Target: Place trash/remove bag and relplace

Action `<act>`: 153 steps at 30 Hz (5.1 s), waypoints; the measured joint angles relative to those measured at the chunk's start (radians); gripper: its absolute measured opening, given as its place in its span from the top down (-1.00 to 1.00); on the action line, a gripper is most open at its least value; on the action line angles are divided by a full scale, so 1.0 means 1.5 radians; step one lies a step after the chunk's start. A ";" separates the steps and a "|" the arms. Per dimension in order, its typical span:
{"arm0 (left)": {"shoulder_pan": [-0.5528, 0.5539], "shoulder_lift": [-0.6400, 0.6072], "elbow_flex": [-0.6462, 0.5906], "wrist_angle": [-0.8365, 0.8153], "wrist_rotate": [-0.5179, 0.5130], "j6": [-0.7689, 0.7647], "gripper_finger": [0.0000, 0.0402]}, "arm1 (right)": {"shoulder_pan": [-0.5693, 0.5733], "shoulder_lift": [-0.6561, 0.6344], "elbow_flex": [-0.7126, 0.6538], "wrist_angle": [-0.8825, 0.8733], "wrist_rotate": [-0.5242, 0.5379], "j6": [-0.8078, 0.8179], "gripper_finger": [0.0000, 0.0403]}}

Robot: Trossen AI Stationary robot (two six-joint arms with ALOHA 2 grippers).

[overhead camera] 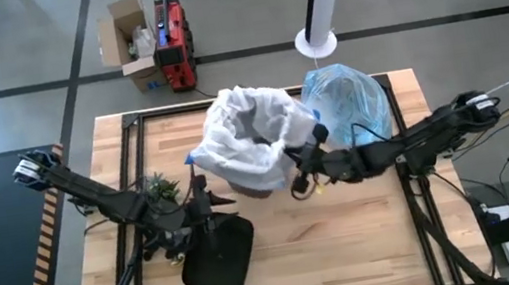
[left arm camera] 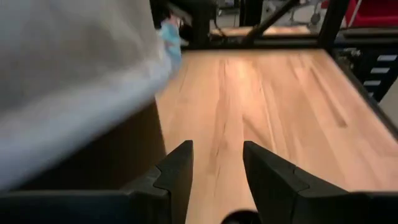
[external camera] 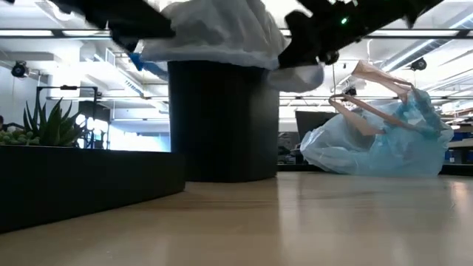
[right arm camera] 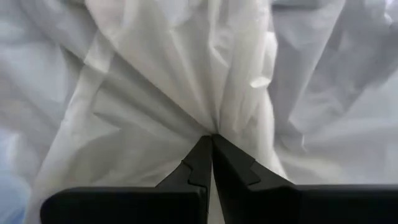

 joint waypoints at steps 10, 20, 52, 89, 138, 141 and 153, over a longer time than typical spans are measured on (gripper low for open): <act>0.000 0.050 -0.043 0.067 -0.045 -0.054 0.42 | -0.072 -0.038 0.000 -0.035 -0.046 -0.022 0.99; -0.001 0.074 -0.049 0.071 -0.083 -0.066 0.40 | -0.032 -0.174 0.001 -0.242 0.001 0.020 0.99; -0.270 0.351 0.270 -0.269 0.105 -0.438 -0.01 | 0.287 0.036 -0.010 -0.095 0.036 0.111 0.10; -0.267 0.542 0.502 -0.492 0.006 -0.450 0.88 | 0.419 0.132 -0.010 0.223 0.052 -0.106 -0.17; -0.251 0.294 0.416 0.274 0.131 0.274 0.87 | 0.391 0.039 0.085 0.209 0.091 -0.326 -0.54; -0.239 0.294 0.319 0.415 0.133 0.252 0.86 | 0.410 0.039 0.084 0.124 0.093 -0.238 -0.54; -0.145 0.294 0.034 0.804 0.198 0.110 0.85 | 0.381 0.040 0.045 -0.173 0.060 0.160 -0.52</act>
